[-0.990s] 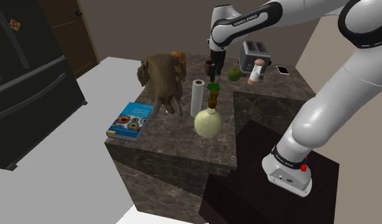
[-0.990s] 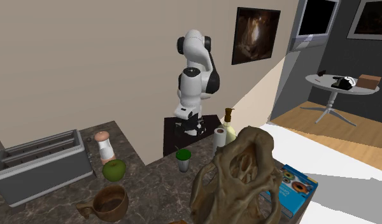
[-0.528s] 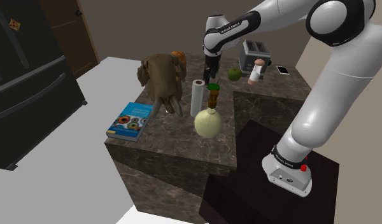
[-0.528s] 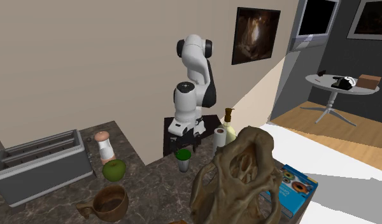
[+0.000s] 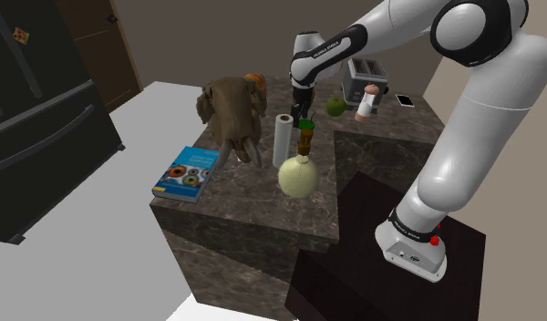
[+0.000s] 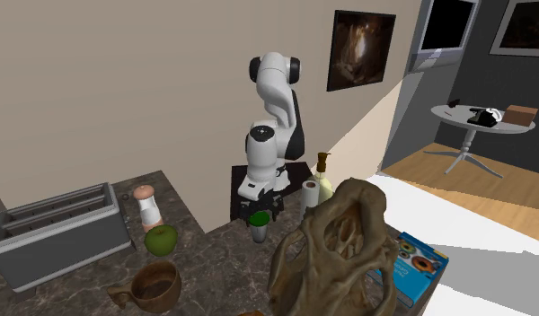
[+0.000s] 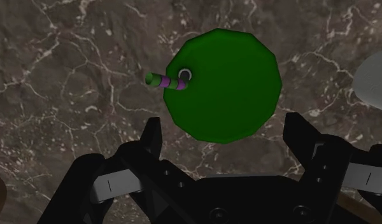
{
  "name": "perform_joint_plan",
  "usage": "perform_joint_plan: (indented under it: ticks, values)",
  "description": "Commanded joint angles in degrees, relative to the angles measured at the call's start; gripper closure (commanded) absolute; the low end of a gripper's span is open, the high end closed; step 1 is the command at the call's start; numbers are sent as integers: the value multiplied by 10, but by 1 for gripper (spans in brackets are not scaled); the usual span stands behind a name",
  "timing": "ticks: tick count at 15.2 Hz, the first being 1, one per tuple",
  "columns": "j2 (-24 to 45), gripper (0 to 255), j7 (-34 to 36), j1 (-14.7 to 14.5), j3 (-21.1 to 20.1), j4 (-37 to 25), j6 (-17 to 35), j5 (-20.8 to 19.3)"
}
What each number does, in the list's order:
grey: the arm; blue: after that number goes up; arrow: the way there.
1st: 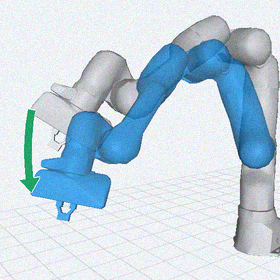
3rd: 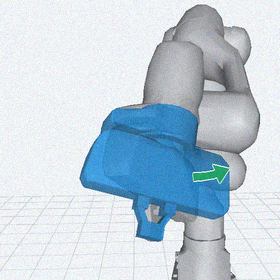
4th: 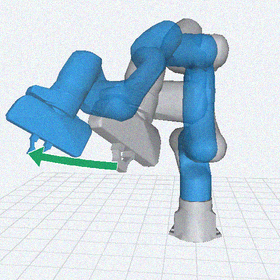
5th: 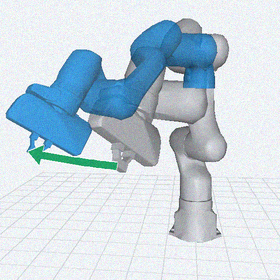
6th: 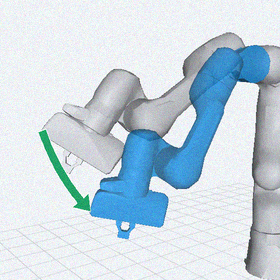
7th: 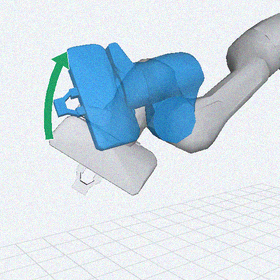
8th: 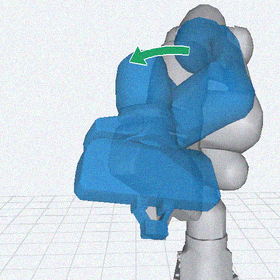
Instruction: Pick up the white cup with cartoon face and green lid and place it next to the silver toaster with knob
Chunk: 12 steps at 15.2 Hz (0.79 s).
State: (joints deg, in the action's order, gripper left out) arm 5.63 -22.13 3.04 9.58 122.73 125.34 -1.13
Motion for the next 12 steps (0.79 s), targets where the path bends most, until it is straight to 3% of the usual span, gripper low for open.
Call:
perform_joint_plan:
  ticks: [1,4,5,12]
  values:
    - [0,0,0,0,0,1,1,0]
    - [0,0,0,0,0,1,1,0]
    - [0,255,0,0,0,1,1,0]
    - [0,255,0,0,0,0,0,0]
